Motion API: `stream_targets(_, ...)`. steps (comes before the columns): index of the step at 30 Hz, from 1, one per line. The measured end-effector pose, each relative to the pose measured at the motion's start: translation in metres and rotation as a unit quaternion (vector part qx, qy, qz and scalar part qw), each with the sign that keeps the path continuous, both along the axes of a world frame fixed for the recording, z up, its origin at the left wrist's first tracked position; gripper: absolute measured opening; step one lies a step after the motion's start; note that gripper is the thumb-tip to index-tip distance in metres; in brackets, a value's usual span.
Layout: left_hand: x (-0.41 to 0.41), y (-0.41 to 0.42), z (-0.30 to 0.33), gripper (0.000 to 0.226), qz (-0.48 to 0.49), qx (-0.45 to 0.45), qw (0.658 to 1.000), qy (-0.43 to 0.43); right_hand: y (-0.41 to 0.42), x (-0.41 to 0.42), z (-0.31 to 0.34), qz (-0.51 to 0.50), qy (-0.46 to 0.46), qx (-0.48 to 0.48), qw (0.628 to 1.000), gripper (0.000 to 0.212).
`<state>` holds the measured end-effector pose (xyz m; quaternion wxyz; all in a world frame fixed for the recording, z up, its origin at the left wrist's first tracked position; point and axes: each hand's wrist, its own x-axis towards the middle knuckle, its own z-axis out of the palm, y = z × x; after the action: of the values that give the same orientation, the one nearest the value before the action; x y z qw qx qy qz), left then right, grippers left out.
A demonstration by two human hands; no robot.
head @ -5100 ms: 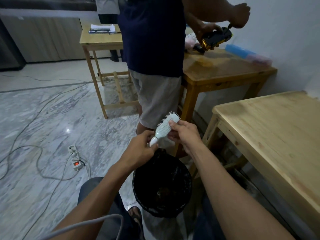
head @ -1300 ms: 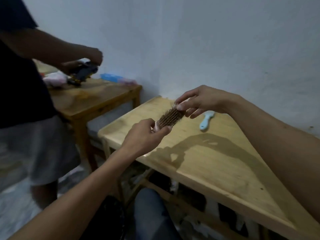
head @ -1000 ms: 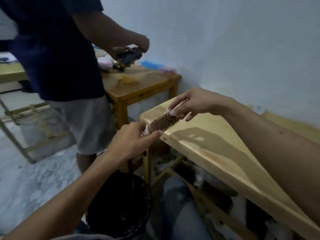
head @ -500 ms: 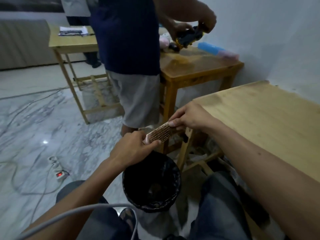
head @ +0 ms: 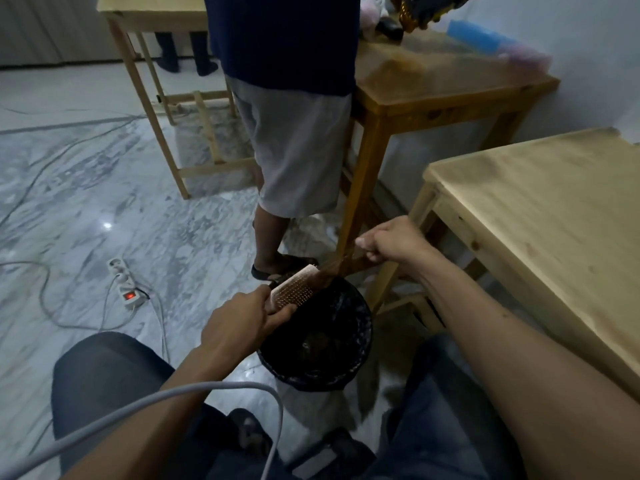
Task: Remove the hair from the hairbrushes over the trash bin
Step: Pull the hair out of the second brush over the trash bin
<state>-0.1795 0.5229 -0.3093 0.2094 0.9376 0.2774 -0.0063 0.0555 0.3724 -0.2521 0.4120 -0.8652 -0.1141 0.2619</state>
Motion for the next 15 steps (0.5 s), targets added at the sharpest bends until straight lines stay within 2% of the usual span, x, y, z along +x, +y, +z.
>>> stream_targets(4, 0.01, 0.011, -0.007, 0.046, 0.004, 0.012, 1.0, 0.016, -0.007, 0.007, -0.007, -0.027, 0.006, -0.009, 1.0, 0.012)
stream_targets(10, 0.019, 0.003, -0.013, 0.046, 0.006, -0.006, 1.0, 0.003, 0.005, -0.012, -0.034, 0.073, 0.084, -0.018, 0.994, 0.055)
stream_targets(12, 0.018, -0.002, -0.015, 0.048, 0.009, -0.003, 1.0, 0.012, 0.009, -0.02, -0.042, 0.1, 0.095, -0.001, 0.99, 0.045)
stream_targets(15, 0.015, -0.003, -0.021, 0.05, 0.016, 0.008, 0.999, 0.035, 0.013, -0.027, -0.049, 0.096, 0.071, 0.011, 0.993, 0.011)
